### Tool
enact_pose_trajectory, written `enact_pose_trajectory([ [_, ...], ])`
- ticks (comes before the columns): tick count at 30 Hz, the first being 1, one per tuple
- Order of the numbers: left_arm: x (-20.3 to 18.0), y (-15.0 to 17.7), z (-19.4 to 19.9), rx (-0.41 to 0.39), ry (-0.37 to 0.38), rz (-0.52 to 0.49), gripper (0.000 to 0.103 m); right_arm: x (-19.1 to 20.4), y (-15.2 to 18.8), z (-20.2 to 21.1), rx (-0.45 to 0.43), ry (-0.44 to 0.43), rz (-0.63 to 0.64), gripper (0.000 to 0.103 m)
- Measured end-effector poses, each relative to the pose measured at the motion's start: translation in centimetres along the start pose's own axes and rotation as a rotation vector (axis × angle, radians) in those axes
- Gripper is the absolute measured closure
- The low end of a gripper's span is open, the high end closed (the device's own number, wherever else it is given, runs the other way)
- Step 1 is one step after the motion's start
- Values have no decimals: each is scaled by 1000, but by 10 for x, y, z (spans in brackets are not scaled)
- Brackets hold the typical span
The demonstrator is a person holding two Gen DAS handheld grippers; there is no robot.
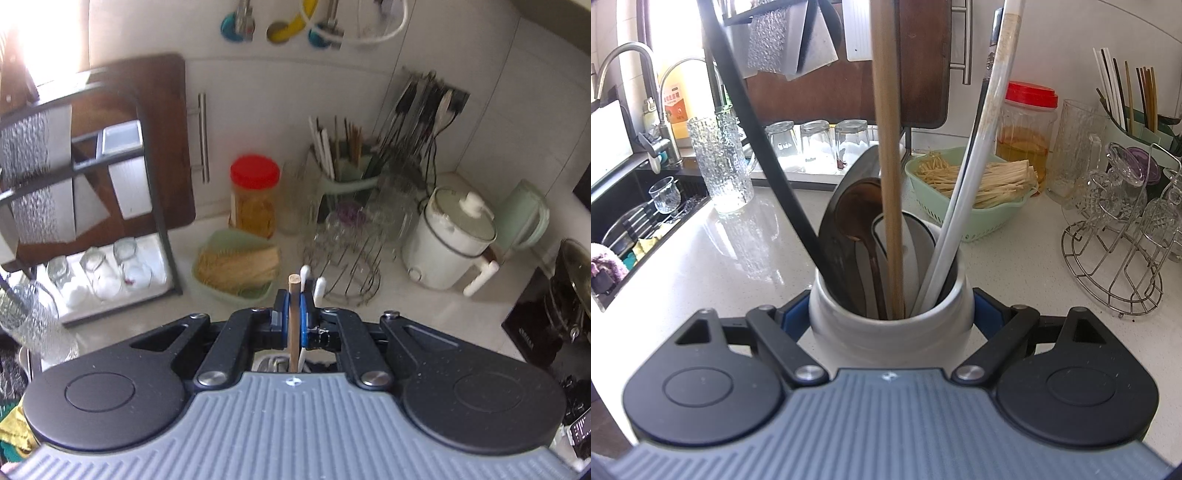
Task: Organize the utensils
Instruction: 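Lower the wooden chopstick into the mug with the left gripper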
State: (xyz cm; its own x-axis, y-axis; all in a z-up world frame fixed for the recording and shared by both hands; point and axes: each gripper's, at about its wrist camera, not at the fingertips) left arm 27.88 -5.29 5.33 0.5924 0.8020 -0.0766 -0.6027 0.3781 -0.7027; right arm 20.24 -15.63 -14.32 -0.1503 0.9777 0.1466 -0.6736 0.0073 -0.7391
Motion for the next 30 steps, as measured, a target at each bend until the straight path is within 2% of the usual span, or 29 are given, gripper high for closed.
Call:
enact_pose_trajectory([
  [11, 1, 9, -30, 130, 50, 20, 96, 0, 1, 1, -3, -2, 3, 13],
  [30, 4, 30, -65, 239, 37, 102, 96, 0, -1, 0, 3, -7, 6, 13],
])
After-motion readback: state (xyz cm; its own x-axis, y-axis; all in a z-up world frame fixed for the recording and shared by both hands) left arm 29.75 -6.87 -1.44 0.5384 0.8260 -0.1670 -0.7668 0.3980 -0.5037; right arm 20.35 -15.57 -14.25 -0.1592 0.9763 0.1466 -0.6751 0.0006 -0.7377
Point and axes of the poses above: each gripper's, at about its wrist camera, not at the fingertips, and z roughly against the way its jaws point, x to its left, y to its underside, and after that the axes turned 8 degrees about -z, right-handed
